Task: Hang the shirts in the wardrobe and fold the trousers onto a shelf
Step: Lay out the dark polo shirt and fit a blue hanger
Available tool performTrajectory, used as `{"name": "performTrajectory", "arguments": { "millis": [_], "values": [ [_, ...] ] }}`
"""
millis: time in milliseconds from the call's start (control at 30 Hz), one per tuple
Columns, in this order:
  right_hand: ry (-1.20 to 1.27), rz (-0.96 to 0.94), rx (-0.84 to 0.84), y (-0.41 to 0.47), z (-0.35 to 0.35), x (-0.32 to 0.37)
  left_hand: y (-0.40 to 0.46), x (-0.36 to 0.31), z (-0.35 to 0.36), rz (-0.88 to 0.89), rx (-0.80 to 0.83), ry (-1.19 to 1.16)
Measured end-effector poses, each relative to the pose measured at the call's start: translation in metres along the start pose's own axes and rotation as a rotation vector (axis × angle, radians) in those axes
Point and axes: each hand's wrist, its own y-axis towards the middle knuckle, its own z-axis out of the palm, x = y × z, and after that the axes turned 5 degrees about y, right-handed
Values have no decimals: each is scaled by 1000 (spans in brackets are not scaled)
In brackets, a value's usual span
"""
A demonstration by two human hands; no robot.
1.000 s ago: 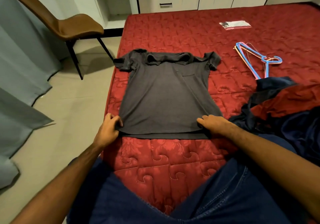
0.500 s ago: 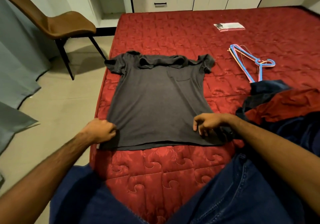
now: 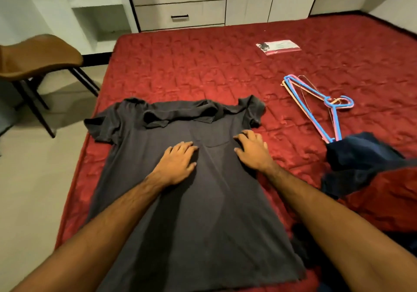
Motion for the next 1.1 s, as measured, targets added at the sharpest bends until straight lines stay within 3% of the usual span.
{"name": "performTrajectory", "arguments": {
  "millis": [100,167,233,333,433,567,700,767,900,1100],
  "values": [
    [-65,-221,-9,57,7,-20,78,11,9,19,-40,-22],
    [-159,-383,73,80,13,-28,117,19,12,10,-49,-28],
    [-265,-449,85,98,19,-42,149,29,16,-22,-77,-9],
    [-351,-223,-66,98,16,-74,176,41,17,-117,-165,27],
    [-355,22,-122,95,4,-93,204,49,-1,-180,-116,9],
    [-139,181,-136,111,-7,-75,241,51,-19,-220,-18,-73],
    [218,370,-202,146,-23,-69,252,56,-18,-189,-73,-114],
    [378,384,-226,169,-31,-75,247,53,-10,-42,-130,-35],
    [516,235,-180,190,-32,-88,231,43,11,194,-134,77],
    [470,193,-334,200,-48,-123,241,38,14,204,-86,77]
  ]
}}
